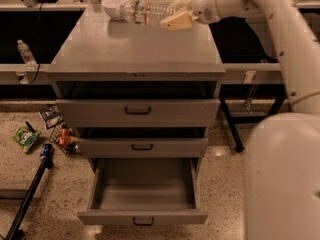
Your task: Place water bottle into bottom drawer
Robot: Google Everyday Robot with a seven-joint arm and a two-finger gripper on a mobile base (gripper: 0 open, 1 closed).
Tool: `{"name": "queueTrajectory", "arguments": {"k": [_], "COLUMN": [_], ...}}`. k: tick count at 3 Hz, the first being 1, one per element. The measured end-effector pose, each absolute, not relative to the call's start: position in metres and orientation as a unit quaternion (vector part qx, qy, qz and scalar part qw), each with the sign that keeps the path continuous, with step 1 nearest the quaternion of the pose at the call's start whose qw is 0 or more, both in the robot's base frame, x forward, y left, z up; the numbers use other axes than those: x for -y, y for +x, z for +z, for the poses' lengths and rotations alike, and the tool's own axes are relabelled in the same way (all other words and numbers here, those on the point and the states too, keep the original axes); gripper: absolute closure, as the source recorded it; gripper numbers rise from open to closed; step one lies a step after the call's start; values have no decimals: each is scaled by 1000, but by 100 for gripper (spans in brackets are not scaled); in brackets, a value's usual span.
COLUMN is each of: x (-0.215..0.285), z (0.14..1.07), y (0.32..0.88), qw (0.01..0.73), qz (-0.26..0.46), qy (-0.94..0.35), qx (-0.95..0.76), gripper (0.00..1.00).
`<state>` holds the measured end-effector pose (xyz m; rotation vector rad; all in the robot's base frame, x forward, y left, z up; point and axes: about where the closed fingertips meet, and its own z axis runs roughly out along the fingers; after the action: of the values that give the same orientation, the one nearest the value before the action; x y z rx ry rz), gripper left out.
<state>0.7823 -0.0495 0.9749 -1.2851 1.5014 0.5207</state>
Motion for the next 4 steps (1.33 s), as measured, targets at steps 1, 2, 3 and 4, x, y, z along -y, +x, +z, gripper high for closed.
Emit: {"name": "queueTrajectory", "arguments": {"k": [1,2,3,4], "x": [88,111,120,110], "z": [1031,1041,979,911], "y": [739,687,633,595], "qw": [582,599,561,518], "qz": [193,191,204,217], "qy": [-509,-490,-489,-505], "qx": [-604,-604,-635,-655], "gripper": [100,100,100,100]}}
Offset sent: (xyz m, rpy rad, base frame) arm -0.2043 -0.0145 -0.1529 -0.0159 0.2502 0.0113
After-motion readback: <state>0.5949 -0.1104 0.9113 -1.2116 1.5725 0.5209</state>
